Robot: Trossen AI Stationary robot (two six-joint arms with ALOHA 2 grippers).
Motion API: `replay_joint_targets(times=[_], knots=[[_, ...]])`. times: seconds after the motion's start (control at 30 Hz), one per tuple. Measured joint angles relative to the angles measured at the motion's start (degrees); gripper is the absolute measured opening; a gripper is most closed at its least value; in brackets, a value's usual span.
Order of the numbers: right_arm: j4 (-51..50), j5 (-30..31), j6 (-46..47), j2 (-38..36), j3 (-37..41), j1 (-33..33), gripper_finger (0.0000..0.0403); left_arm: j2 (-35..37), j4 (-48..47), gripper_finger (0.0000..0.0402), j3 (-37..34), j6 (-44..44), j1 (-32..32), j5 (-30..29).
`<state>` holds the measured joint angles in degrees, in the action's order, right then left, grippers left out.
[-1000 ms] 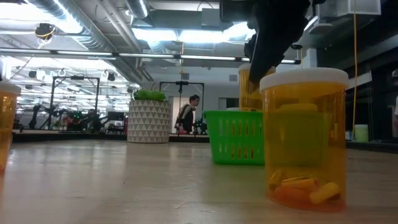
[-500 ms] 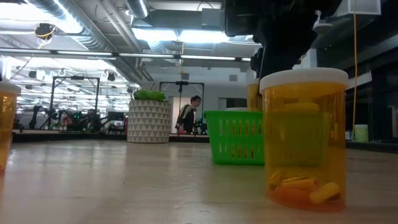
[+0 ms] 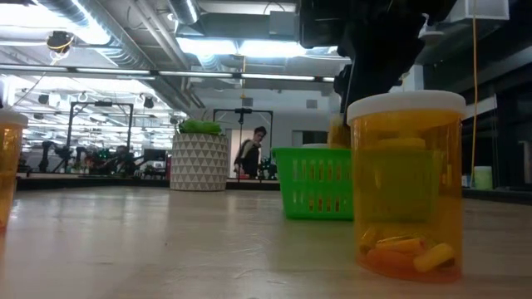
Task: Pick and place pill bottles into a basket
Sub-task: Put the orange pill bottle into the green bin
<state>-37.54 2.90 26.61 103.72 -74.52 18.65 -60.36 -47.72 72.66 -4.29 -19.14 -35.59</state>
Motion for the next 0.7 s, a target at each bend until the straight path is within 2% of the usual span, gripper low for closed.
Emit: replay_joint_targets(times=[0.27, 0.7], knots=[[0.1, 0.0, 0.2, 0.0, 0.0, 0.0, 0.0278, 0.0, 0.0, 0.0322, 0.0, 0.0, 0.0, 0.0], [-2.8, 1.8, -2.7, 0.0, -6.2, 0.0, 0.0281, 0.0, -0.4, 0.0322, 0.0, 1.5, 0.2, 0.0]])
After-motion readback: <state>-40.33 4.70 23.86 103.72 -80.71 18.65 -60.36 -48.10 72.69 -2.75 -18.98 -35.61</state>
